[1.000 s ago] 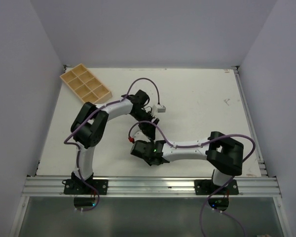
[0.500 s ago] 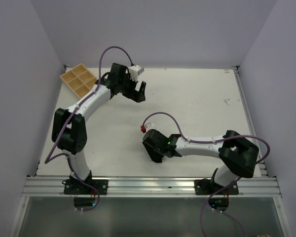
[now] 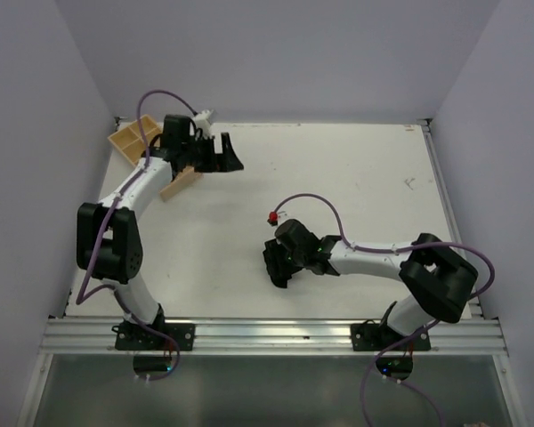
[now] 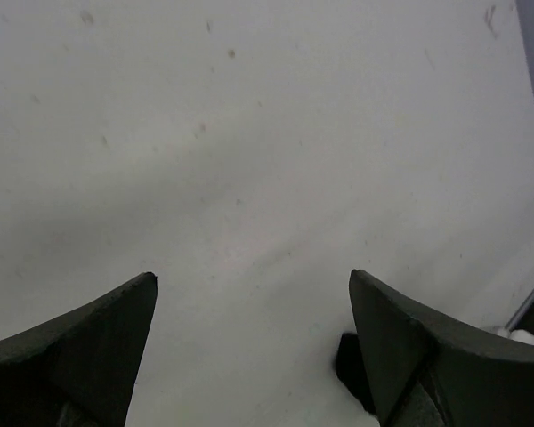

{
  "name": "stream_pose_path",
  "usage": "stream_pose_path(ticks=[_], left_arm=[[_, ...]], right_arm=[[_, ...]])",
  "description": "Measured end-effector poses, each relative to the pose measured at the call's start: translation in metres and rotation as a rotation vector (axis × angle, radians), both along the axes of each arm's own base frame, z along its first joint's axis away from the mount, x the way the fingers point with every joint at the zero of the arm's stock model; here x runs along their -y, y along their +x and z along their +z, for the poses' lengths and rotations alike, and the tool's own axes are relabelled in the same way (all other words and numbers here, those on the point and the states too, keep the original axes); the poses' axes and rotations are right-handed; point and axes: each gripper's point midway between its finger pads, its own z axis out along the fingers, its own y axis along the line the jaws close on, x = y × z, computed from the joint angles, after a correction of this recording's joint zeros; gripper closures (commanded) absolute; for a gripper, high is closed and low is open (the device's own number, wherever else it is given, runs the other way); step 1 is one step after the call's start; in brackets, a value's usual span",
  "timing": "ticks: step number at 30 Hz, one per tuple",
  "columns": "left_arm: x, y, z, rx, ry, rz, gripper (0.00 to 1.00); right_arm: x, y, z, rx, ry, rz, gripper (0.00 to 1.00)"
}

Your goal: Roll the underwear

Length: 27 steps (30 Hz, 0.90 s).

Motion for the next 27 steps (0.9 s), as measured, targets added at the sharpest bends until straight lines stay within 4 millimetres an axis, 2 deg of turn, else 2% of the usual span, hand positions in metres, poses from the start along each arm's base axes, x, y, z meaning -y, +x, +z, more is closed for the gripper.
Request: stream_pose_path(ticks=[3,6,9,15,18,21,27], left_arm=[[0.022,-0.054,-0.062,-0.185,0.029,-0.090,0.21],[0.042,-0.113,-0.102,-0.330,0.044,-0.188,0.22],[0.054,-0.151,-0.121,-0.398,0.059,-0.255,0.16],[0.068,-0.205,-0.144,-0.468,0.084,-0.286,0.14],[0.069,-0.226,-0.150,-0.494,0.064,-0.256,0.12],[0.070,-0.235,-0.149,-0.480,0.026,-0.210,0.08],[0.080,-0.228,-0.147,-0.465,-0.051,-0.115,0.09]], right_arm=[[-0.004,0.002,0.001,0.002,0.035,0.000,0.73],[-0.004,0.002,0.001,0.004,0.062,0.001,0.73],[-0.004,0.002,0.001,-0.003,0.076,0.002,0.72],[-0.007,0.002,0.002,-0.005,0.101,0.007,0.72],[-0.007,0.002,0.002,-0.006,0.106,0.002,0.72],[-0.008,0.002,0.002,-0.006,0.115,-0.004,0.72],[-0.008,0.003,0.002,-0.004,0.134,-0.012,0.72]])
